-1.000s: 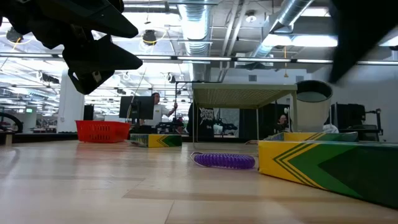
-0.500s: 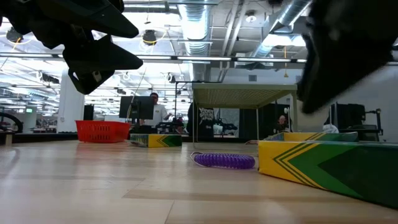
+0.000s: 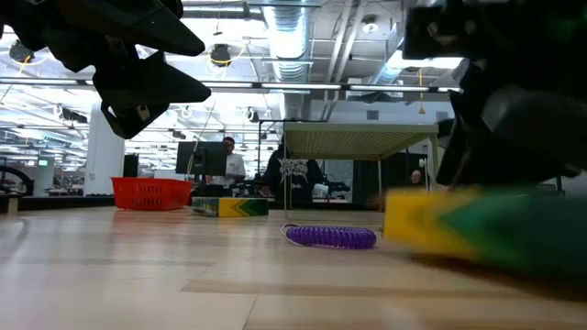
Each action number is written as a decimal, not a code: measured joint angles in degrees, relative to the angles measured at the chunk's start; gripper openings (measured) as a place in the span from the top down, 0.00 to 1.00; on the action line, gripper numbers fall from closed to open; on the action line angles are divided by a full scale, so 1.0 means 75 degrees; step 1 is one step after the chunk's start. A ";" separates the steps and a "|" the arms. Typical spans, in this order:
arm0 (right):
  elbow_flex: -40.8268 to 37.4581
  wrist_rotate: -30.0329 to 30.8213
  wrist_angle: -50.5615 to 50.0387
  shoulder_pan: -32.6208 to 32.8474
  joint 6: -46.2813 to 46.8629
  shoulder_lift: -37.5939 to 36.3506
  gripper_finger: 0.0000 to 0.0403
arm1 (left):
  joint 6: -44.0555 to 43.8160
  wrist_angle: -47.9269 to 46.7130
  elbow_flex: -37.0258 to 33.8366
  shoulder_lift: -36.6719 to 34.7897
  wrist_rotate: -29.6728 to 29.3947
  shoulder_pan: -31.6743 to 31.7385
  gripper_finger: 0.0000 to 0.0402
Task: Pick & Place Office Desk Supplies
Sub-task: Put the crayon box into the yellow bin
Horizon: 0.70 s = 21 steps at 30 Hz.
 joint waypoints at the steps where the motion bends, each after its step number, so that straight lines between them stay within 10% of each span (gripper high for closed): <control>1: -0.0075 -0.0019 -0.0023 -0.0023 -0.0002 0.0002 0.41 | 0.0003 0.0000 0.0000 0.0003 0.0000 0.0000 0.60; 21: -0.0464 0.0006 0.0102 -0.0445 -0.0378 0.0006 0.42 | 0.0006 0.0006 0.0000 0.0000 0.0002 0.0000 0.60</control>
